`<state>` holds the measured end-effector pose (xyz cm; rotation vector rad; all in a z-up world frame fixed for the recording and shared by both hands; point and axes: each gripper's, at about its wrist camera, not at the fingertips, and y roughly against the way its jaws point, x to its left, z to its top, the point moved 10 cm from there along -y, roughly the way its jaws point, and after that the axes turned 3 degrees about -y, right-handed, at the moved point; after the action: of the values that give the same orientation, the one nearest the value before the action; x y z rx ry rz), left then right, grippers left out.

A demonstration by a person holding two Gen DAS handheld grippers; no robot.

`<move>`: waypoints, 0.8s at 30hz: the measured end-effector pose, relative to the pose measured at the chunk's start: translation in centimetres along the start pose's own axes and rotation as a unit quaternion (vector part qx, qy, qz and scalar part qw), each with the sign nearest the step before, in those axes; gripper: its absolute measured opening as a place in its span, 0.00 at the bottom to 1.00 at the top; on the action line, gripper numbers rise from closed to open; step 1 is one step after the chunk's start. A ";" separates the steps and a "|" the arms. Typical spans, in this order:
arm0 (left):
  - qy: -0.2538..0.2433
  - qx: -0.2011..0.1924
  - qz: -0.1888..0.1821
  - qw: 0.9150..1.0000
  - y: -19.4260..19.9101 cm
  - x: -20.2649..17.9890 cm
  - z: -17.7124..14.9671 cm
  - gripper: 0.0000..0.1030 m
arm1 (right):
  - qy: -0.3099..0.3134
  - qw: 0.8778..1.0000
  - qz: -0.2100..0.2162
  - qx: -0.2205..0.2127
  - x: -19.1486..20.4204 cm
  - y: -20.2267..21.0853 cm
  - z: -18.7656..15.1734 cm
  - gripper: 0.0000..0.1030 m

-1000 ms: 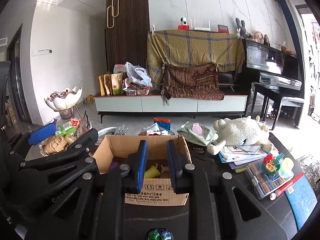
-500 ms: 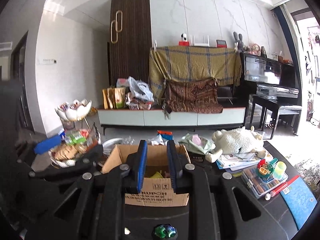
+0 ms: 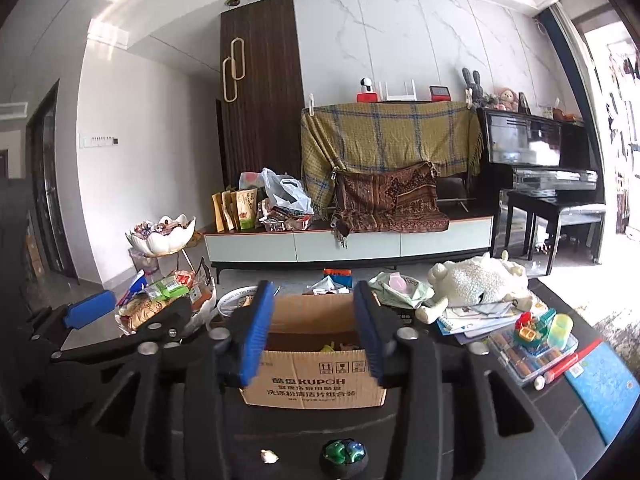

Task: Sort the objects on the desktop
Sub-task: 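Withdraw both open grippers from the box back over the table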

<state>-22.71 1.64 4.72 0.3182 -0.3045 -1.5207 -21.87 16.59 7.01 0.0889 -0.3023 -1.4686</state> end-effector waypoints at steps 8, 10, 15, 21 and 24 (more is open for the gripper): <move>0.001 0.000 0.004 1.000 1.2 0.5 -0.7 0.80 | 0.004 1.000 -0.011 0.004 -0.2 1.0 -0.5 0.65; -0.002 0.002 0.003 1.000 1.4 0.5 -0.8 0.80 | 0.011 1.000 -0.015 0.003 -0.1 1.4 -0.6 0.65; -0.010 0.000 0.009 1.000 2.3 0.4 -1.2 0.80 | 0.015 1.000 -0.022 0.005 -0.1 2.1 -1.0 0.65; -0.019 -0.007 0.017 1.000 3.2 0.6 -1.6 0.80 | 0.018 0.999 -0.027 0.017 -0.3 2.5 -1.8 0.65; -0.019 -0.003 0.018 1.000 3.5 0.7 -1.9 0.80 | 0.019 0.999 -0.029 0.017 -0.2 2.8 -2.0 0.65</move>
<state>-18.70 1.05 4.34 0.2779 -0.3334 -1.4942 -18.64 16.85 5.77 0.1539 -0.2959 -1.5171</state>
